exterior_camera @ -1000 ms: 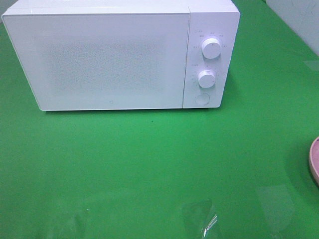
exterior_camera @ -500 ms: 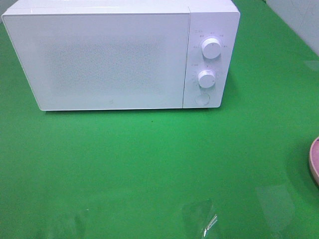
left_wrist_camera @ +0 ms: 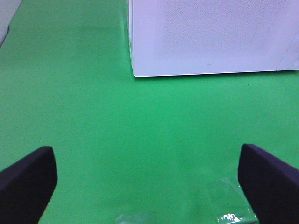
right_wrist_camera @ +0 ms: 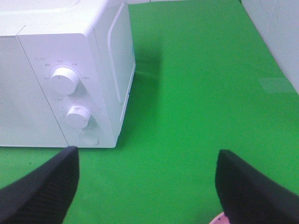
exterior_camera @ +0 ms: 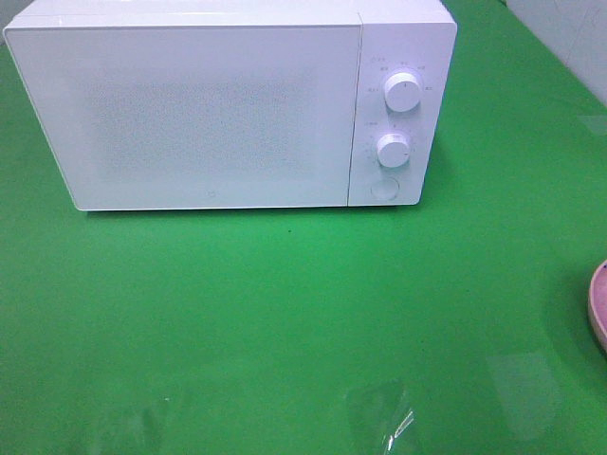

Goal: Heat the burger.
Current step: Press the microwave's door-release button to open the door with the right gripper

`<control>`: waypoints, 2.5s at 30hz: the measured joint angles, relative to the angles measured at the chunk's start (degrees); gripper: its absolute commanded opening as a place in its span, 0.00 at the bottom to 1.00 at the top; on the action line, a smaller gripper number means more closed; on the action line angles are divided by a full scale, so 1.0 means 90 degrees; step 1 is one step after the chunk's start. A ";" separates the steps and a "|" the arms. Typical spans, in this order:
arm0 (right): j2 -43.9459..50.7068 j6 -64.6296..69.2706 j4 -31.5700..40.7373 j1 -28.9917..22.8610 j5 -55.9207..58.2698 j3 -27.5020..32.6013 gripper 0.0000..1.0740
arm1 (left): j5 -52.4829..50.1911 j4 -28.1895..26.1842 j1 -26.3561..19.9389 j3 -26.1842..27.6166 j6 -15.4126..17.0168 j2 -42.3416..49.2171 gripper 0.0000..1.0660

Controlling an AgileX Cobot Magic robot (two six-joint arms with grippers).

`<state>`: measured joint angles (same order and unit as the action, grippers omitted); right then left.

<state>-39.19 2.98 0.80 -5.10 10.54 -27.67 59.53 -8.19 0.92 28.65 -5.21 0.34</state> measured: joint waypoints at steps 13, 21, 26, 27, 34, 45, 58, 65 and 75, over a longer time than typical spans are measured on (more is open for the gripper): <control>-0.1674 -0.0191 0.0000 0.0000 -0.2228 0.0000 0.70 | 0.0000 0.0000 0.0000 0.0000 0.0000 0.0000 0.92; -0.3069 -0.0503 0.0000 0.0000 -0.3902 0.0000 0.70 | 0.0000 0.0000 0.0000 0.0000 0.0000 0.0000 0.92; -0.3470 -0.0624 0.0013 0.0000 -0.4660 0.0000 0.70 | 0.0000 0.0000 0.0000 0.0000 0.0000 0.0000 0.92; -0.3680 -0.0688 0.0070 0.0000 -0.5017 0.0000 0.70 | 0.0000 0.0000 0.0000 0.0000 0.0000 0.0000 0.92; -0.4183 -0.1604 0.0891 -0.0637 -0.5570 0.0013 0.70 | 0.0000 0.0000 0.0000 0.0000 0.0000 0.0000 0.92; -0.4641 -0.2165 0.2515 -0.2024 -0.6990 0.0611 0.70 | 0.0000 0.0000 0.0000 0.0000 0.0000 0.0000 0.92; -0.5781 -0.2527 0.4240 -0.3603 -0.8193 0.0681 0.70 | 0.0000 0.0000 0.0000 0.0000 0.0000 0.0000 0.92; -0.6194 -0.2457 0.4240 -0.3883 -0.8448 0.0675 0.70 | 0.0000 0.0000 0.0000 0.0000 0.0000 0.0000 0.92; -0.6888 -0.2031 0.4253 -0.3973 -0.8518 0.0242 0.70 | 0.0000 0.0000 0.0000 0.0000 0.0000 0.0000 0.92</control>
<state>-101.18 -15.30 39.08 -40.85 -66.12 -25.50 59.53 -8.19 0.92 28.65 -5.21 0.34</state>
